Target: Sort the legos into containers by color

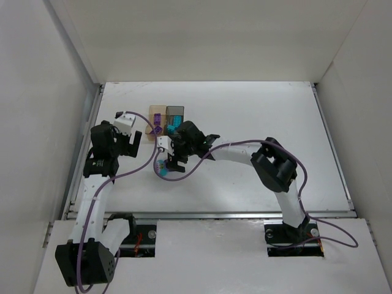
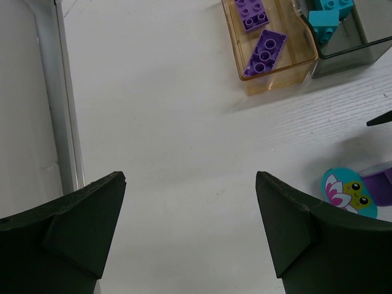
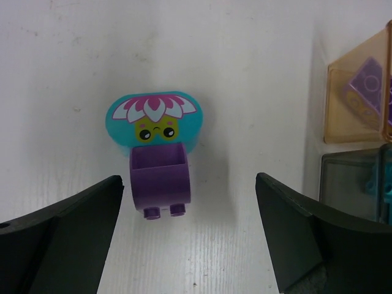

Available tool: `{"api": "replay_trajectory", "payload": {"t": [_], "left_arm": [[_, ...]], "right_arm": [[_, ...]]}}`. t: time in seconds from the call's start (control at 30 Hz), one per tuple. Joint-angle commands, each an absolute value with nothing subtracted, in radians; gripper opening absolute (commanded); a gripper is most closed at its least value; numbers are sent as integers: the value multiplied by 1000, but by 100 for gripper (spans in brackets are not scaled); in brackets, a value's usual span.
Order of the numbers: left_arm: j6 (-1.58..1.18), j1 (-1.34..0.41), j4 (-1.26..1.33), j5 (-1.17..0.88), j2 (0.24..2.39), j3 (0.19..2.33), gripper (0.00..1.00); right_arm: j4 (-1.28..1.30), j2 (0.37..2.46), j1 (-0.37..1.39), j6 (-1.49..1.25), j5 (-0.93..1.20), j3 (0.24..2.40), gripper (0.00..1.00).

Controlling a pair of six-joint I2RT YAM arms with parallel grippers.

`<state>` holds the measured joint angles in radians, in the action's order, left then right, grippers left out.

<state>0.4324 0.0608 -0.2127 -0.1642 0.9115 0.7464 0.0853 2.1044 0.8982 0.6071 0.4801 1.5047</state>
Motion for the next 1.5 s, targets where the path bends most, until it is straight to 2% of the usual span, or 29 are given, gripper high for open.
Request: {"api": "replay_trajectory", "payload": {"t": [0.0,0.13,0.2,0.27,0.3,0.4,0.43,0.53,0.73,0.93,1.03,1.3,1.47], "left_arm": [[426,64,-170,-170,904,741,85],[426,64,-170,-179,904,741,85],[416,64,-170,-192,904,741,85],[416,64,-170,-192,904,741,85],[416,64,-170,-192,904,741,85],[416,64,-181,-201,904,741,85],[428,64,-192,-210,904,741,85],[463,64,-201,-235,893,741,85],[681,64,-235,-365,833,741,83],[1022,64,-235,-536,723,723,89],[1092,64,-250,-644,712,723,92],[1393,64,-558,-926,871,882,100],[1343,6,-459,-942,916,907,100]], "right_arm": [[126,2105,908,666,546,1546,94],[162,2123,917,675,595,1551,89],[246,2175,926,675,632,1633,79],[303,2212,936,675,661,1702,65],[313,2223,936,675,673,1721,54],[292,2223,936,675,683,1721,33],[291,2223,936,675,683,1709,20],[291,2195,936,675,673,1684,0],[316,2114,899,585,785,1693,0],[281,1976,792,411,857,1686,0],[253,1906,741,371,890,1654,0],[232,1852,681,302,922,1663,0],[187,1852,681,210,948,1709,0]]}}
